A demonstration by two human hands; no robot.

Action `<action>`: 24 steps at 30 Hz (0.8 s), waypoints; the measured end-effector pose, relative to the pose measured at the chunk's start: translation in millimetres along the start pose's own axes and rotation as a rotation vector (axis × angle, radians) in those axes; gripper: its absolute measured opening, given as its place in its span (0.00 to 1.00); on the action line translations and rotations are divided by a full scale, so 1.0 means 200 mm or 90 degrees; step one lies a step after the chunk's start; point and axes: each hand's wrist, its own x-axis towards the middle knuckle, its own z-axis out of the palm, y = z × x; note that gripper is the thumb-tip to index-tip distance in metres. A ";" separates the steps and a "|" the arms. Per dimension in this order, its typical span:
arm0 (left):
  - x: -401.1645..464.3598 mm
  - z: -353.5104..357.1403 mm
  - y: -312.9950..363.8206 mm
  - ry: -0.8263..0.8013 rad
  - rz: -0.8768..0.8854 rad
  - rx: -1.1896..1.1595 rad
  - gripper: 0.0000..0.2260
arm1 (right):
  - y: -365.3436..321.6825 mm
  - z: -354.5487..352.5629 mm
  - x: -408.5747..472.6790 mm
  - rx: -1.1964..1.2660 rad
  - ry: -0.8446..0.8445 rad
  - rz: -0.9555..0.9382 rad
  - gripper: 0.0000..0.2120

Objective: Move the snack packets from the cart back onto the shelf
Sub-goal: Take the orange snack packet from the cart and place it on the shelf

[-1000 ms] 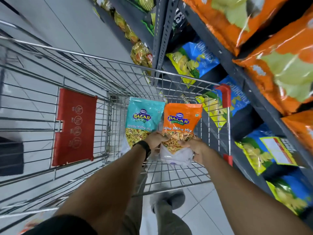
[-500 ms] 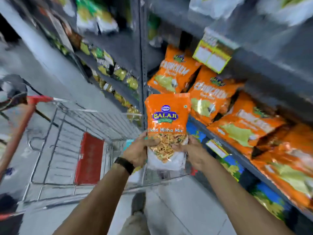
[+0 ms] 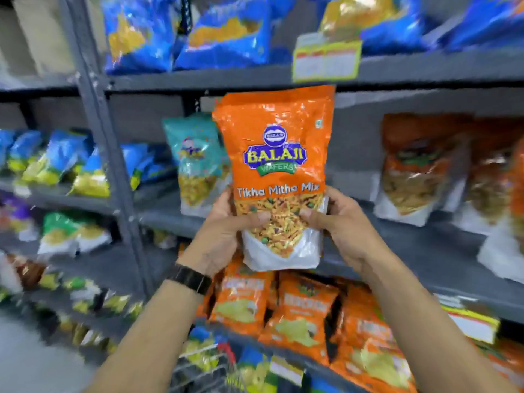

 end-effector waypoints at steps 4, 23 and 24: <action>0.28 0.35 0.03 -0.082 0.023 -0.011 0.32 | -0.20 -0.27 0.07 -0.034 0.115 -0.043 0.15; 0.57 0.92 -0.59 -0.177 -0.105 0.008 0.29 | 0.00 -1.03 -0.07 -0.107 0.295 0.000 0.18; 0.57 0.93 -0.64 -0.168 -0.111 0.024 0.28 | 0.03 -1.06 -0.07 -0.107 0.299 0.009 0.17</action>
